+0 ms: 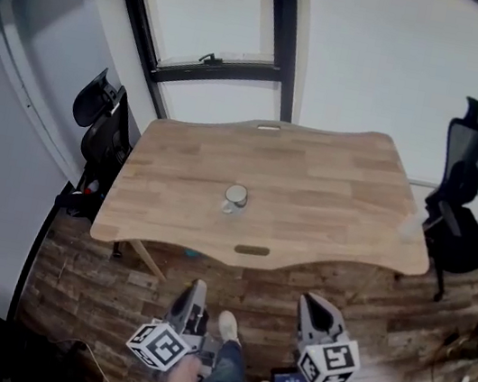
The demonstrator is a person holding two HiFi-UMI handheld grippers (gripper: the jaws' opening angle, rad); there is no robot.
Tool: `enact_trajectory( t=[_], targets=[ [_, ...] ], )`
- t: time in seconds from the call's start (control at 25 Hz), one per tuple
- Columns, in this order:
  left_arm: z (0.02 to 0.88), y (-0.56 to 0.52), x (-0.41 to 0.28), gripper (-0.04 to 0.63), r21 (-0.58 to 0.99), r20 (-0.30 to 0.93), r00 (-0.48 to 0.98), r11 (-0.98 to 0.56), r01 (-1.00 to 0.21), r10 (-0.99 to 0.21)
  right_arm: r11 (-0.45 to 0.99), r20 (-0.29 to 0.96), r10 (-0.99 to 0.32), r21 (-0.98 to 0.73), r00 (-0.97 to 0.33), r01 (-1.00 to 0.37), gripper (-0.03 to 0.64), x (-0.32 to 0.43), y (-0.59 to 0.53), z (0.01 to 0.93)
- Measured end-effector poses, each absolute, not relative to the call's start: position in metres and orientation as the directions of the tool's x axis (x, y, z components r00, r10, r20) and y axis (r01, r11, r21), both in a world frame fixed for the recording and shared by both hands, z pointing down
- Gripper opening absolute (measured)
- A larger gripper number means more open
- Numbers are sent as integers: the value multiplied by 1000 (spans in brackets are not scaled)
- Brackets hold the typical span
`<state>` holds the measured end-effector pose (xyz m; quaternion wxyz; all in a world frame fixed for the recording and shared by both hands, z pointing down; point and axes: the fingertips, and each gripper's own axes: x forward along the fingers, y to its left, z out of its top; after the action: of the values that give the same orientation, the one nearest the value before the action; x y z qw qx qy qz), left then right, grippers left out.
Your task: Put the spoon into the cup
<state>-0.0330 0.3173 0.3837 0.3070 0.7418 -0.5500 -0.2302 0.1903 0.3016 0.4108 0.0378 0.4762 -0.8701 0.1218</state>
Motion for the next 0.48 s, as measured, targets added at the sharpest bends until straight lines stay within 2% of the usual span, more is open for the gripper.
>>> enact_trajectory(
  t=[0.48],
  targets=[
    [407,139,-126,3,698,49,287,-172,-695,-957,468,251,-830,-169,-498,-867,-3,110,128,426]
  ],
)
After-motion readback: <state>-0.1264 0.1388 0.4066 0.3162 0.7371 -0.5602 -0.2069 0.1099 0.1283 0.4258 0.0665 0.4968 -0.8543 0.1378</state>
